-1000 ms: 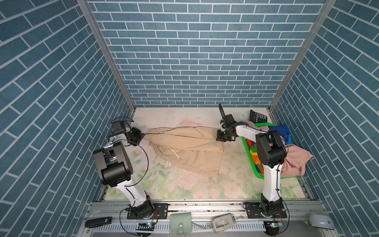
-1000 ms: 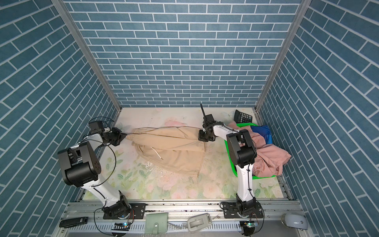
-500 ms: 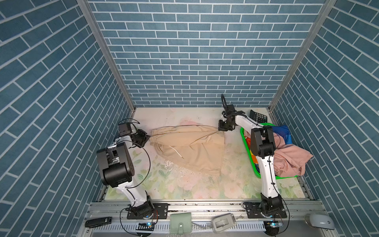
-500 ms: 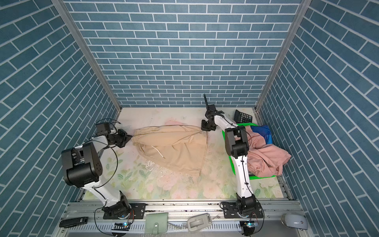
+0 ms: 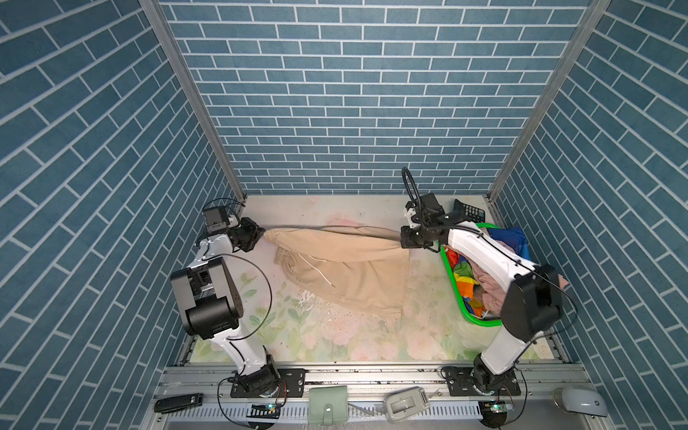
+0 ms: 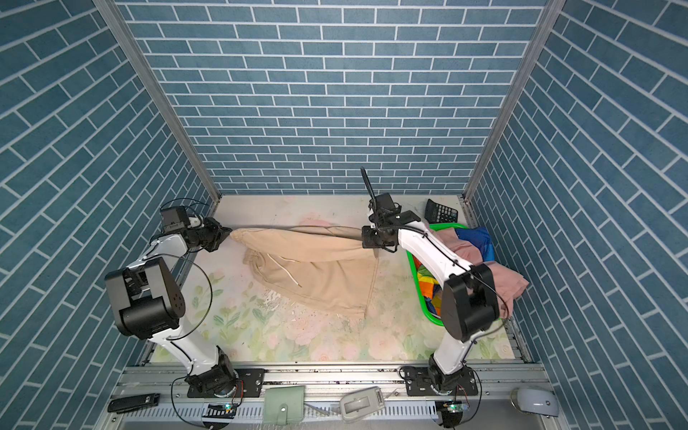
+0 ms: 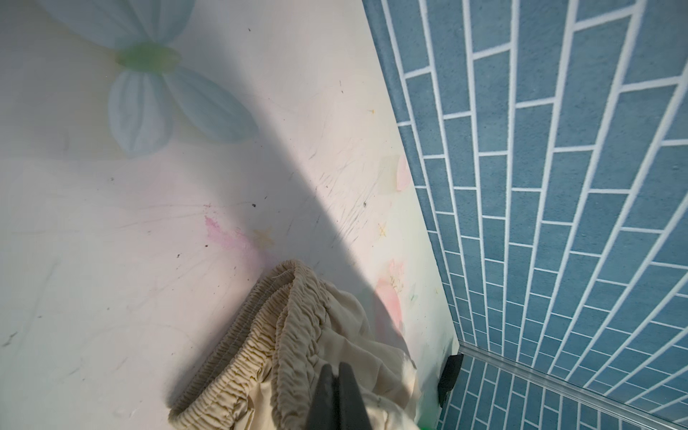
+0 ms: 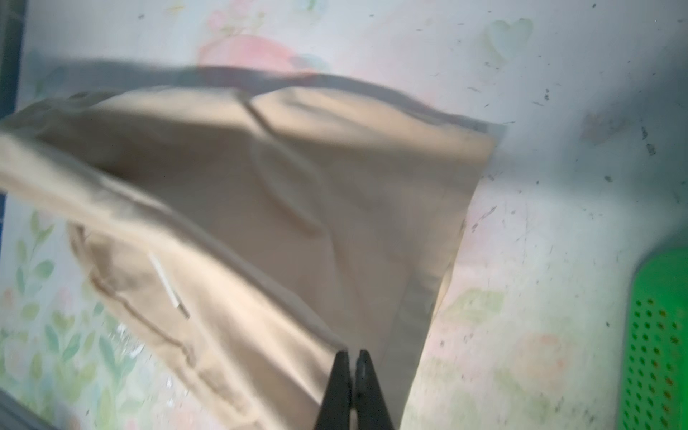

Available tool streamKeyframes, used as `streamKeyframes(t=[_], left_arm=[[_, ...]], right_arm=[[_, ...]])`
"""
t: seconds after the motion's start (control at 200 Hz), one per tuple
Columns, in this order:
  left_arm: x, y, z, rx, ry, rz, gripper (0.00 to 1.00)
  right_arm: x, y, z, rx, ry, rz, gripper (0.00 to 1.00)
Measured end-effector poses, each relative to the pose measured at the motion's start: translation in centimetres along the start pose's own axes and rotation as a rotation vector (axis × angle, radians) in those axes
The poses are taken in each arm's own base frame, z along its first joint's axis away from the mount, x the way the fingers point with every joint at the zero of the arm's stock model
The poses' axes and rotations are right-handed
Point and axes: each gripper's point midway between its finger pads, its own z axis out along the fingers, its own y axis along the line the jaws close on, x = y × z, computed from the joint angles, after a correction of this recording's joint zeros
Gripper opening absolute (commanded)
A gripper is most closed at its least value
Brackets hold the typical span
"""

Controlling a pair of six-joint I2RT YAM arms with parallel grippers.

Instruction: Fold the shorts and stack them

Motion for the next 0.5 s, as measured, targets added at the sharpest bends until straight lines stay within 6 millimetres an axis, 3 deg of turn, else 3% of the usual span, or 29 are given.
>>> streamKeyframes(t=[0.075,0.205,0.225,0.3,0.375,0.445,0.5], left_arm=[[0.2,0.6,0.1,-0.009,0.006,-0.01,0.07],[1.2,2.1,0.4,-0.028,0.033,-0.041,0.11],[1.4,2.3,0.4,-0.032,0.036,-0.047,0.14],[1.6,3.2,0.4,-0.045,0.04,-0.064,0.26],[1.5,4.2,0.2,-0.055,0.034,-0.08,0.33],[1.3,5.1,-0.1,-0.065,0.029,-0.097,0.42],[1.2,5.8,-0.3,-0.074,0.025,-0.116,0.49]], right_arm=[[3.6,1.3,-0.1,-0.022,0.013,-0.027,0.0],[12.4,1.4,3.7,-0.004,0.172,-0.03,0.0],[14.3,1.2,4.4,0.008,0.213,-0.034,0.0],[18.5,0.9,5.4,0.035,0.298,-0.043,0.0],[20.8,0.7,5.8,0.043,0.334,-0.043,0.0],[21.1,0.7,6.0,0.039,0.328,-0.026,0.0],[21.1,0.8,5.9,0.028,0.32,-0.015,0.12]])
